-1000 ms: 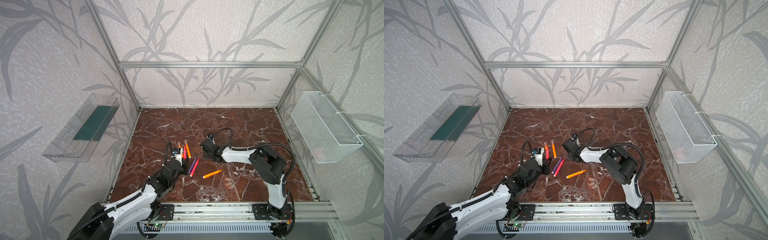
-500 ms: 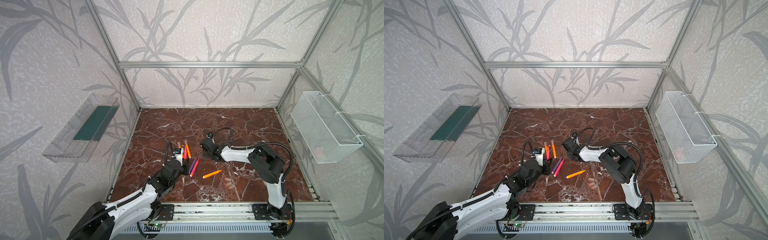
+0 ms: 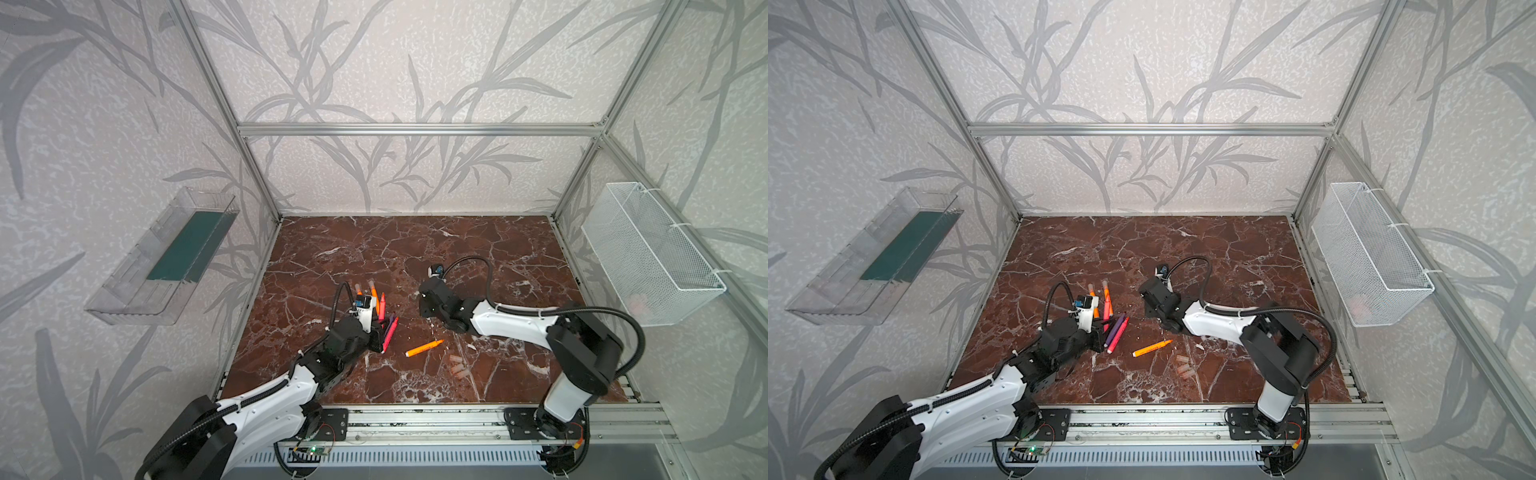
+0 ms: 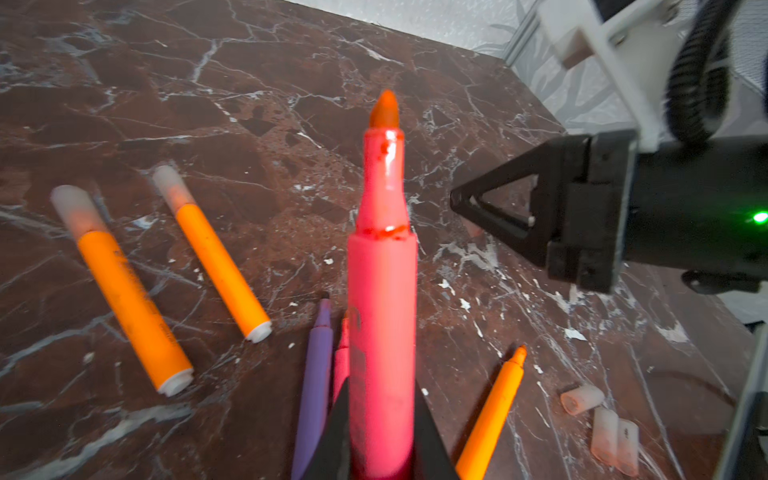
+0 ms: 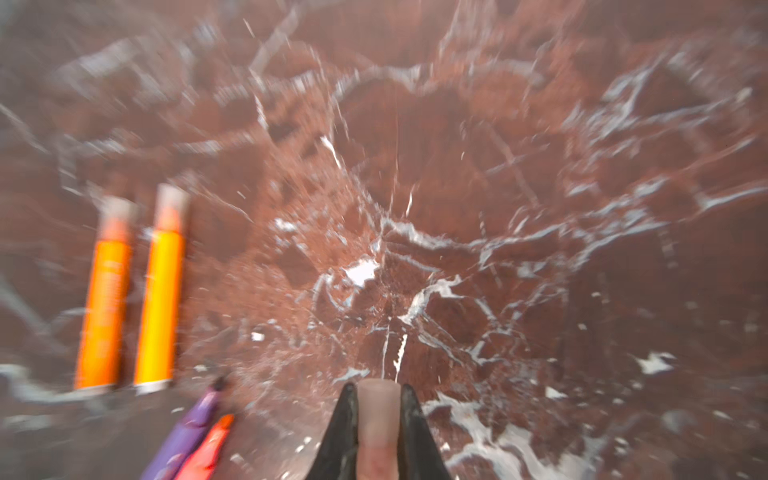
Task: Insert the pens into the pen caps
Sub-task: 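Carry the cap with the right gripper above the pink highlighter tip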
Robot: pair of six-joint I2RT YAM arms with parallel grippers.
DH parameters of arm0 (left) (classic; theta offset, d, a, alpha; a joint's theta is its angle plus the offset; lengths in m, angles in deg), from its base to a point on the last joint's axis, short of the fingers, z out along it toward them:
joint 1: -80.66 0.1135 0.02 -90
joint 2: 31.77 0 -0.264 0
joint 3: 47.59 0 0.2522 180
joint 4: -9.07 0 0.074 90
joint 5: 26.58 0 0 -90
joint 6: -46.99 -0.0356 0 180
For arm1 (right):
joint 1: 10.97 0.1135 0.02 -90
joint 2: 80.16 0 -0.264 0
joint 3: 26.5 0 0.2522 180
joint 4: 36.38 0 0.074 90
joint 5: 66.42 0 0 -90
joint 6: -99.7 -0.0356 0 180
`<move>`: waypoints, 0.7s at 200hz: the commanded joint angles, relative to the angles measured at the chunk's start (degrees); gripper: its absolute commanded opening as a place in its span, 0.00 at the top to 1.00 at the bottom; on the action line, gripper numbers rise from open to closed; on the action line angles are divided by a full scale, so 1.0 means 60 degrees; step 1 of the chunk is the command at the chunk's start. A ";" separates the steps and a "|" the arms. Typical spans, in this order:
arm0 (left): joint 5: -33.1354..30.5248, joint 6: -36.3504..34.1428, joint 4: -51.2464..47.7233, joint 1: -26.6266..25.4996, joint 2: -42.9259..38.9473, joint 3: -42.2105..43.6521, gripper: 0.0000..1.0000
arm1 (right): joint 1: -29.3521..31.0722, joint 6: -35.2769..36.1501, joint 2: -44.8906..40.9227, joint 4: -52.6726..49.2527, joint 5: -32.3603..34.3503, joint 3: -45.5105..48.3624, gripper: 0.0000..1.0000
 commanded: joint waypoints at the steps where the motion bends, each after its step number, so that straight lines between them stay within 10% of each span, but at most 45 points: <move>1: 0.1094 0.0200 0.0956 -0.0010 0.0182 -0.0020 1.00 | -0.0046 -0.0050 -0.1286 0.1557 -0.0094 0.0983 1.00; 140: 0.2348 0.1090 0.3647 -0.1203 0.3123 -0.0919 1.00 | -0.0064 0.0522 -0.4503 0.6573 -0.1762 0.3841 1.00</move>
